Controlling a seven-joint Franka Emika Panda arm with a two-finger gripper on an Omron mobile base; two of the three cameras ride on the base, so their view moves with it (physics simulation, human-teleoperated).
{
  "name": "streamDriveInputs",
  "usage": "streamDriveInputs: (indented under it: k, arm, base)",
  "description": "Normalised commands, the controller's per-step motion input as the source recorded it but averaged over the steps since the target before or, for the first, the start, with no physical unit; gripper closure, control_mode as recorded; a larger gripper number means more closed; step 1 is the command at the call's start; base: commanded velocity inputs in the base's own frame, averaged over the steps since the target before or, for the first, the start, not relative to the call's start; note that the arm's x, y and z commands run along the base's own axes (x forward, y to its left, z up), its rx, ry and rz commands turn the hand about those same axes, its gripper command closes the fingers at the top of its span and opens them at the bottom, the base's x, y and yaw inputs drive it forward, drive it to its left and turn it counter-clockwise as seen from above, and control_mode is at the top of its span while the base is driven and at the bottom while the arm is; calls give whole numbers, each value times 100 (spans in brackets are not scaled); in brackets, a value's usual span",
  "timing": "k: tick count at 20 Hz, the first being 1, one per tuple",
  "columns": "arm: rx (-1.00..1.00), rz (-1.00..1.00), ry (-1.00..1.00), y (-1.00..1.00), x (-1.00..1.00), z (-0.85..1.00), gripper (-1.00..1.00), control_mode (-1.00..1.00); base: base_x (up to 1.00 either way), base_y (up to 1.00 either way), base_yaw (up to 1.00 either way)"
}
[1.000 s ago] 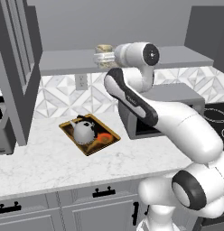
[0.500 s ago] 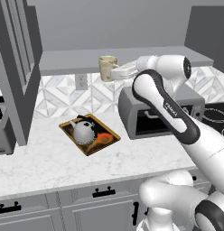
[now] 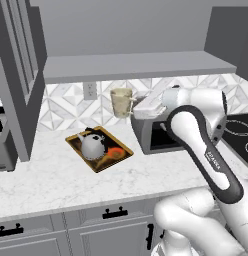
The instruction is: Pick the kettle from the counter and place it on the tray. Then pick the mug from the cabinet and place it on the tray. Then close the cabinet doors.
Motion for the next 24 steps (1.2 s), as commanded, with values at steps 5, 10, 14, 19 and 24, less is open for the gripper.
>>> streamDriveInputs:
  k: [5,10,14,19,24]
  arm:
    - [-3,11,6,13,-41,-56,100,-100]
    - [-7,11,5,14,-15,-60,100,-100]
    - [-6,12,4,12,0,-57,100,-100]
    - [-4,14,2,6,3,-55,100,-100]
    - [-1,17,0,1,17,-56,100,-100]
  base:
    - [0,0,0]
    - [0,0,0]
    - [0,0,0]
    - [0,0,0]
    - [0,0,0]
